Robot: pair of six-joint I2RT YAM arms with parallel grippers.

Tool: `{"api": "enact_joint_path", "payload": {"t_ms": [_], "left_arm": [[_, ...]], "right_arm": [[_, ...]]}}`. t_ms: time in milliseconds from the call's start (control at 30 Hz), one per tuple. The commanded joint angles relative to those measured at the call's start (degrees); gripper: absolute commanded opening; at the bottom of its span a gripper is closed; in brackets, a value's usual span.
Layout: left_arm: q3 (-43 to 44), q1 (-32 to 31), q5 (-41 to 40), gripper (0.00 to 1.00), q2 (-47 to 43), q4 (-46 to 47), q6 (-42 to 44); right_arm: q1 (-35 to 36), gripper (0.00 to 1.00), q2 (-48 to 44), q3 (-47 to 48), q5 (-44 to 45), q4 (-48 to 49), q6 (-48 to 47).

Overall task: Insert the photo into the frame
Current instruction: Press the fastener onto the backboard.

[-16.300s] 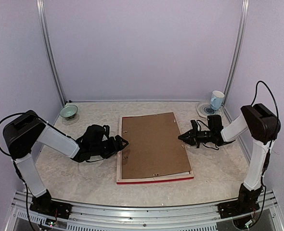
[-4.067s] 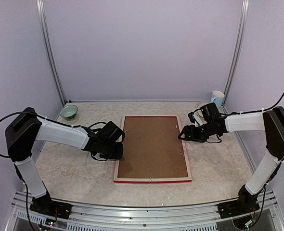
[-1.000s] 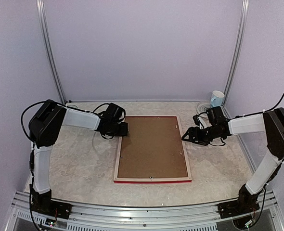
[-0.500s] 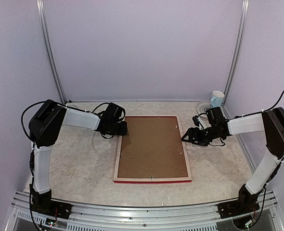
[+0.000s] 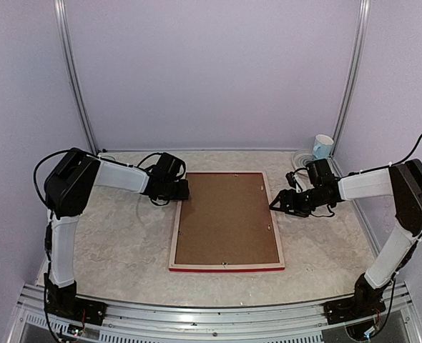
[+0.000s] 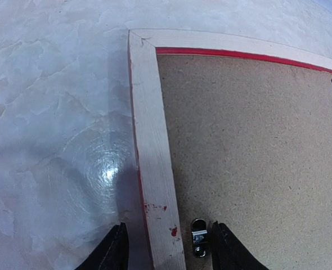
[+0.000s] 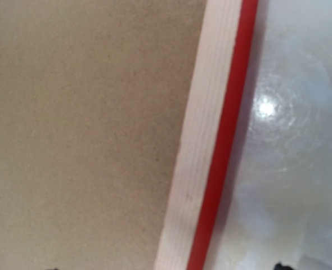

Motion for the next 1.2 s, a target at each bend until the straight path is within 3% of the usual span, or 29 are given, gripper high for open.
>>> {"api": "enact_joint_path", "payload": {"t_ms": [0, 167, 300, 533, 1167], "left_arm": [[1.4, 0.3, 0.7, 0.48, 2.0, 0.1, -0.7], [0.8, 0.3, 0.0, 0.45, 1.8, 0.3, -1.1], [-0.3, 0.5, -0.6, 0.51, 0.3, 2.3, -1.5], [-0.7, 1.2, -2.3, 0.51, -3.3, 4.4, -2.0], [1.0, 1.4, 1.4, 0.47, 0.8, 3.1, -2.0]], "right_arm": [[-0.4, 0.82, 0.6, 0.0, -0.5, 0.6, 0.0], [-0.4, 0.81, 0.5, 0.0, -0.5, 0.6, 0.0], [-0.5, 0.82, 0.6, 0.0, -0.6, 0.6, 0.0], [-0.4, 0.82, 0.5, 0.0, -0.6, 0.6, 0.1], [-0.4, 0.81, 1.2, 0.0, -0.9, 0.8, 0.1]]}}
